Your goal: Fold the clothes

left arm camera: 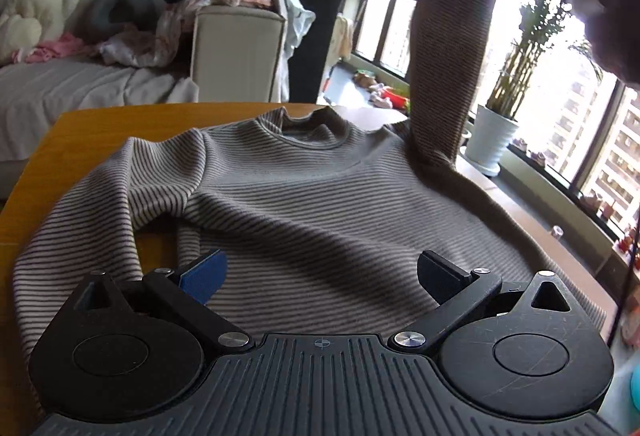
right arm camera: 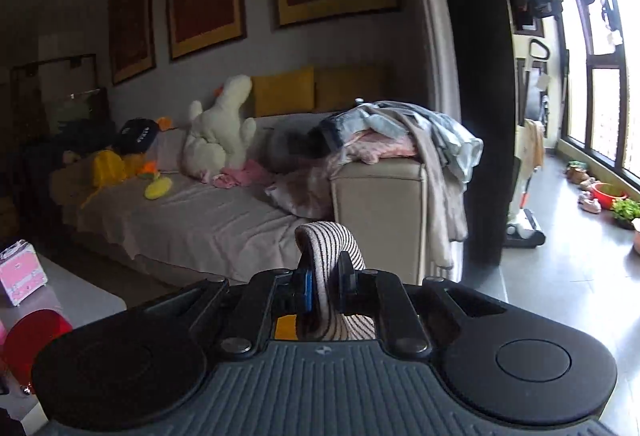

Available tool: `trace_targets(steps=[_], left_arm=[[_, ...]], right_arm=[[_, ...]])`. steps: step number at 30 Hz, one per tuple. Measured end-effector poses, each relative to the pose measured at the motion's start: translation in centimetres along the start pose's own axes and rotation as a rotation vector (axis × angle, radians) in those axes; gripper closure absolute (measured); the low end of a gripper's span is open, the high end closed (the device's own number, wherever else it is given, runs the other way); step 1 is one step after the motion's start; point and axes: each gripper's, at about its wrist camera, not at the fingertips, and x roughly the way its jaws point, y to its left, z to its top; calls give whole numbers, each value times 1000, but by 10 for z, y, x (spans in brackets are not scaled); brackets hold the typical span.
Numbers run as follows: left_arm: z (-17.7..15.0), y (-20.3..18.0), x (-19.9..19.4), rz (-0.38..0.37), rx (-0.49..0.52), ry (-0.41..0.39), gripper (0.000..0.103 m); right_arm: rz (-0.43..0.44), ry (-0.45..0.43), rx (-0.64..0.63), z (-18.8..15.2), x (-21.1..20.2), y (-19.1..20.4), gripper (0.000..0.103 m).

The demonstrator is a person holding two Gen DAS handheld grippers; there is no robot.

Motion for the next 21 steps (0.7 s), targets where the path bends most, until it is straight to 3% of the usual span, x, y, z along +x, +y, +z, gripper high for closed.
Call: trace_targets(steps=[3,8,12,16,21], left_arm=[[-5,-1,-14,20,38,4,0],[-3,16,-25,45,-19,20,0],[-3,28,-25,59,-47,33,0],[-5,36,-31,76,-39,39,0],[9,64,-48,132,-114,-11,0]], right_arm=[[62,44,-23,-9,35,28,92],[113,106,8,-35,65,46,87],[125,96,13,-42,67,51,60],[107,97,-46,-51,53,57,60],[168,235,-127,-100,37,80,60]])
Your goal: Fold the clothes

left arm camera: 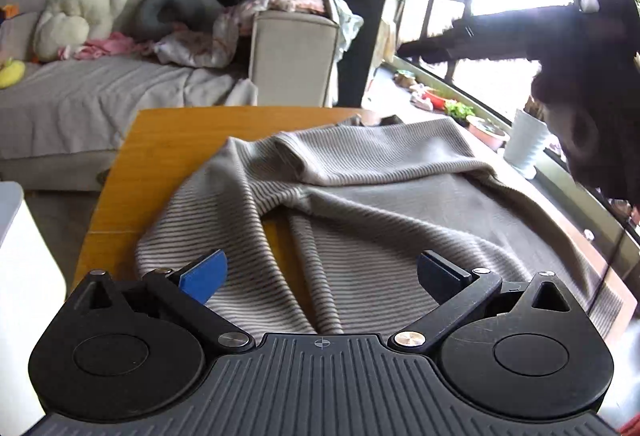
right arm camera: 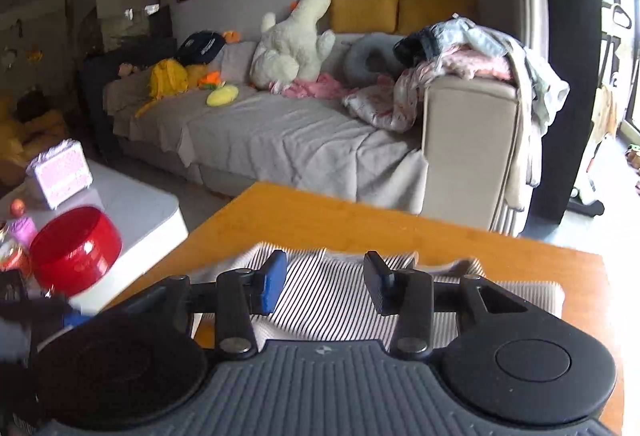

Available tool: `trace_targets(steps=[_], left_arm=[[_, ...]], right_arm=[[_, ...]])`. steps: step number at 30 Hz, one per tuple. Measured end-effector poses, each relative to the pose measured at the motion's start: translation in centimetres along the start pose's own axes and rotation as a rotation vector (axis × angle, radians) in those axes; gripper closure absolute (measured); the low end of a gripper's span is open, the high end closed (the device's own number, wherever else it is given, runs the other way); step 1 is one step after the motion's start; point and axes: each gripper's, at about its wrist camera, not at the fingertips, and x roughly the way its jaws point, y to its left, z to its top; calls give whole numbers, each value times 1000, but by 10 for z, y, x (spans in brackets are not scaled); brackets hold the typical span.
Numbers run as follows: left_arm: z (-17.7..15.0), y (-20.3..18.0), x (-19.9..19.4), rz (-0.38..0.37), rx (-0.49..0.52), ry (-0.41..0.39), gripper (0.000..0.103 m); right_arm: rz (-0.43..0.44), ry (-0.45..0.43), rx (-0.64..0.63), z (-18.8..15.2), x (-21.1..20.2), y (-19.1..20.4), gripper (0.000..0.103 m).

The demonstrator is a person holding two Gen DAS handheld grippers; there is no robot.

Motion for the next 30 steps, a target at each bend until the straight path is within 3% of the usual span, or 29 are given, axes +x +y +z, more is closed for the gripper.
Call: trace_targets(steps=[2,6,9,13,15,17,19,24,30], left_arm=[[10,12,-6,24,-41,-22,0],[27,30,-15,54,-96,-62,0],[33,36,-22,72,-126,-82,0],[35,41,-27,81,-146,-88,0],[35,42,-26,84,-151,-83,0],[35,44,-22,83,-163,-77,0],[36,45,-21,84,-175,-69,0],[41,49,-20,103,-211,-73,0],[51,39,-9,100,-195,-64,0]], right_arm=[[61,75,-33,-27,1,22,60],[290,209,24,-68,7,68,60],[357,279,117,-89,14,92,60],[189,194,-119,-101,10,128,60],[172,198,-138,-102,16,131,59],[165,185,-151,-100,18,131,64],[155,135,-193,-89,16,128,97],[26,-7,-299,-45,13,103,98],[-278,-264,-418,34,-6,35,99]])
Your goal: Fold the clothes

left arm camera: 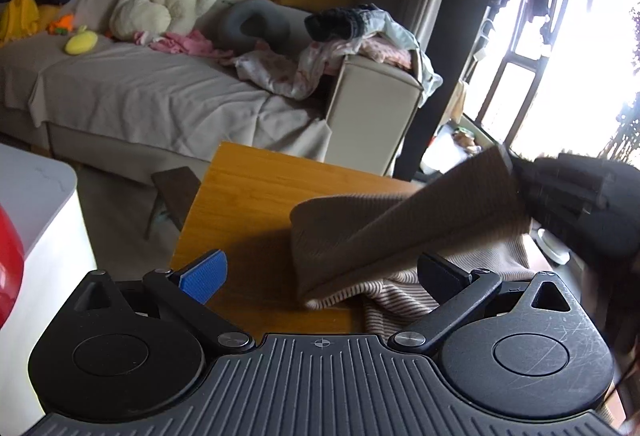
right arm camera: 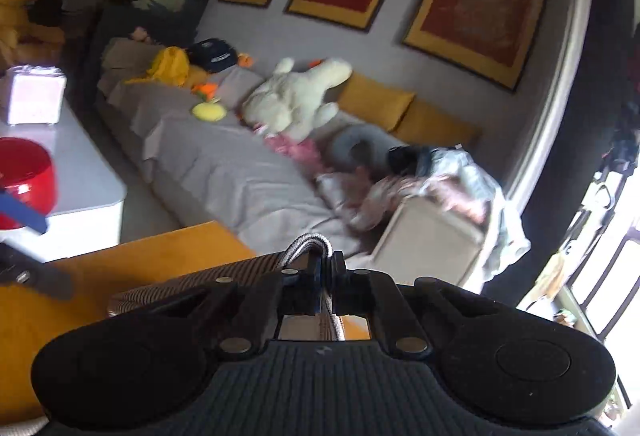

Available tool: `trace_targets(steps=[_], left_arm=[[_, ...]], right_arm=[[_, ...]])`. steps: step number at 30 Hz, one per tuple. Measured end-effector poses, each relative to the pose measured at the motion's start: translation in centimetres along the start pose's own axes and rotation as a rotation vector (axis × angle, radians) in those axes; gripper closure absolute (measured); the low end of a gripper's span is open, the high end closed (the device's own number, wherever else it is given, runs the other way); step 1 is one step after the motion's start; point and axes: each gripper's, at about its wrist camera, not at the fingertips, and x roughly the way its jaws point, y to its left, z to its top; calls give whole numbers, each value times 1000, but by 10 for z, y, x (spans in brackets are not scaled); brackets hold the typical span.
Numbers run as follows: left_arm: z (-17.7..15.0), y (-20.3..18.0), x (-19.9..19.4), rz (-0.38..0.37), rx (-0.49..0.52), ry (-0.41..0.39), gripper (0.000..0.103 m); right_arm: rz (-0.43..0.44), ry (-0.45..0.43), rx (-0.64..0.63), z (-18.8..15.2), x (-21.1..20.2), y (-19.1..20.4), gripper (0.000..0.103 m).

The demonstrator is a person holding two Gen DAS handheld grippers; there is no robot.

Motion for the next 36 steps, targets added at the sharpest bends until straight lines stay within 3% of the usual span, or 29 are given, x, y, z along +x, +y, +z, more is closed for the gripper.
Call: trace_targets(steps=[4,8,15,17,19,25,27,31,33,36], left_arm=[[-1,-14,13,-19,14,24,0],[-4,-32,30,-38,46,56,0],[-8,-62,62,-56,89,109,0],[-10,-69,70,-58,101,124,0],[-12,-74,78,-60,110,139,0],[-22,-84,99,-75,118,183,0],[-26,-86,104,-86,123,192,0],[-31,-92,109,-94,133,205,0],[-33,-96,109,-96,139,210,0],[-33,-100,107,-86,144,204,0]], right_arm=[[-103,6,31,3,23,-63,99],[-144,59,40,-21,35,-97,99],[-124,207,84,-94,42,-124,93],[-103,263,102,-115,40,-128,84],[-94,296,119,-132,35,-132,61],[-109,403,155,-172,10,-153,54],[-127,395,260,-177,-1,-165,54],[18,323,643,-178,-7,-183,54],[72,307,733,-181,4,-177,54],[80,316,750,-187,31,-155,52]])
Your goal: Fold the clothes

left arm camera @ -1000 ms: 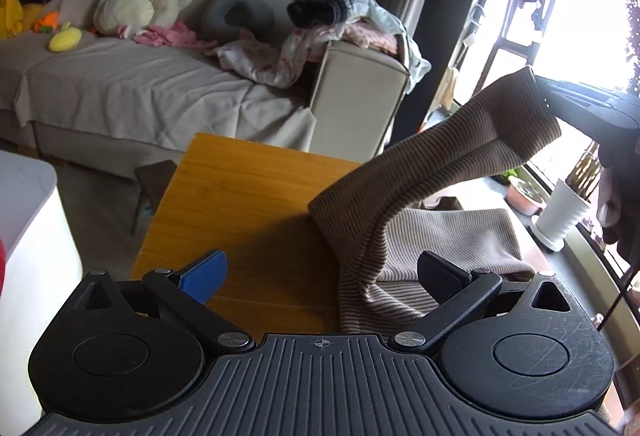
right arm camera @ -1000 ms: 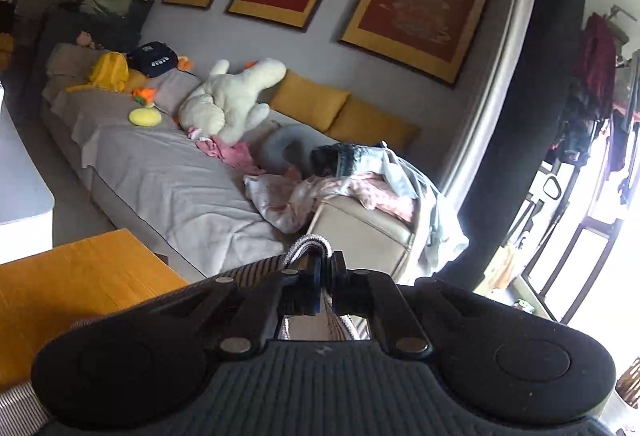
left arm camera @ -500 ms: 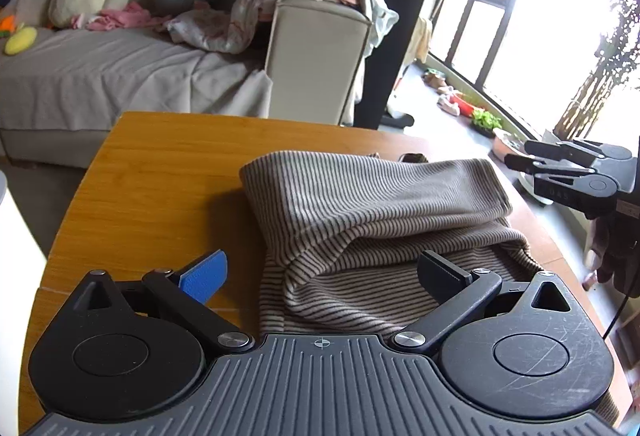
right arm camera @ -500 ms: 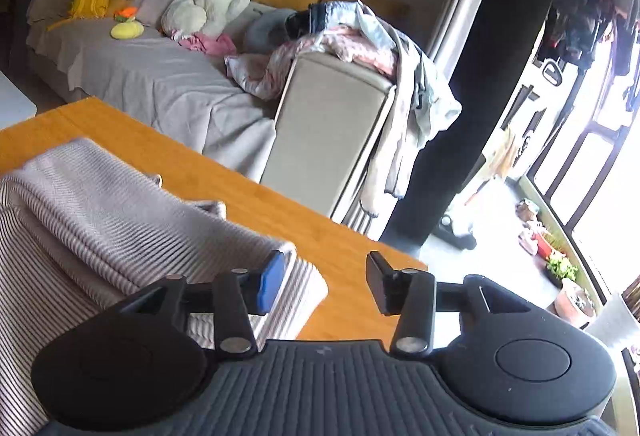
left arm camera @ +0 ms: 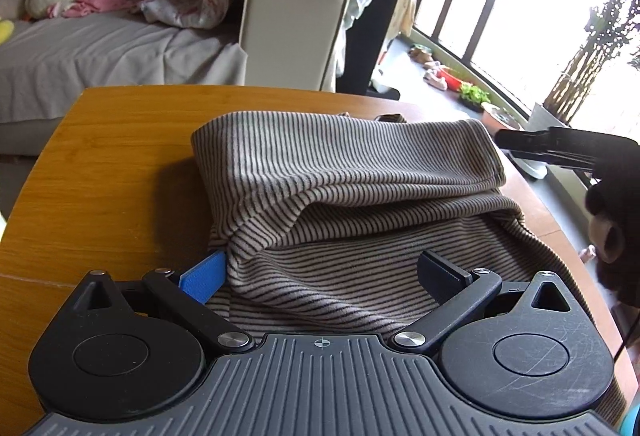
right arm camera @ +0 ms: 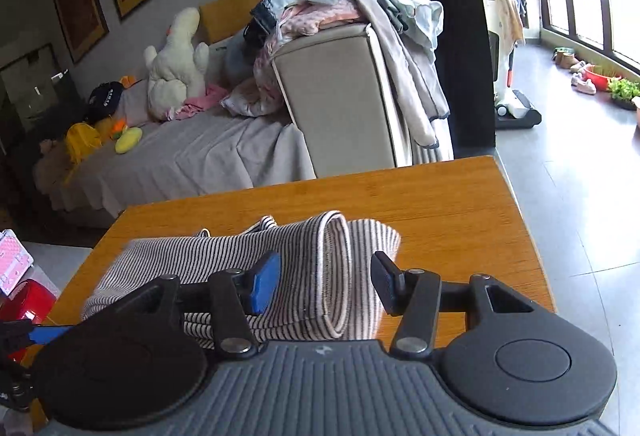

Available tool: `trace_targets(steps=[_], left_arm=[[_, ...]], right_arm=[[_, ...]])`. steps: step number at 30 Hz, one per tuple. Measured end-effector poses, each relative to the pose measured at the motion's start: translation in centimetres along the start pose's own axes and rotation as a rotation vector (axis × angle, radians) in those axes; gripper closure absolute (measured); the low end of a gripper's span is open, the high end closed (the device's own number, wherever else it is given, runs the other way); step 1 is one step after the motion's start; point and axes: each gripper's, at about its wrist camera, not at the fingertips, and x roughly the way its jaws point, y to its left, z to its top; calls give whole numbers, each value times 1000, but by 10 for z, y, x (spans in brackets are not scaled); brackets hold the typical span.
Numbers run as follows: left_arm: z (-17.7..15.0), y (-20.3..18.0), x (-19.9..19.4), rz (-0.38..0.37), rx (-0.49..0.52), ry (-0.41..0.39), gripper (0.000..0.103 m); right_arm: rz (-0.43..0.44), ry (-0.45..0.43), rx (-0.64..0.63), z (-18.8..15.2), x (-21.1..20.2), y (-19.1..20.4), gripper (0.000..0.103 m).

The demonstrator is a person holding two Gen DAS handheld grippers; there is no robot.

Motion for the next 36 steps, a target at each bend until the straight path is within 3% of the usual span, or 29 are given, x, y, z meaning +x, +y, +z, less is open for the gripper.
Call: trace_targets(steps=[2,3,7,11,13,16,17,19,21,25,28,30,33,36], left_arm=[[3,-1,-2,-3,-3,-10,0],[5,-1,-3,-7,-1,-17,0],[9,-1,-6,-21,12,-48,0],[18,-6,-1,-56,-9,-104,0],[23,-10,8,-84,-12,-124,0],[22,-15,31,-52,28,-111,0],[20,-16,37,-35,45,-109,0],[16,-17,45,1,80,-106,0],[13,-19,48,15,110,-112,0],[7,-24,48,30,168,-118,0],[5,-23,47,28,168,-118,0],[6,-22,47,25,162,-117,0],[6,-21,45,19,170,-112,0],[9,-14,33,-30,136,-136,0]], right_arm=[[31,22,-8,-4,12,10,76],[30,11,-38,-2,12,20,98],[19,-78,-21,12,-15,20,99],[-58,-37,-33,2,-15,5,99],[-101,27,-3,-14,3,-8,98],[-119,-4,-10,-26,5,-9,97],[-130,-7,-18,-25,3,-5,95],[-155,-24,-33,-24,-3,2,73],[-180,-53,-47,-22,-10,8,58],[-151,-156,-51,-12,-28,23,47],[-35,-174,-33,-8,-27,31,33],[26,-143,-24,-12,-15,34,27],[35,-39,70,-24,15,22,17],[41,-65,71,-35,17,21,12]])
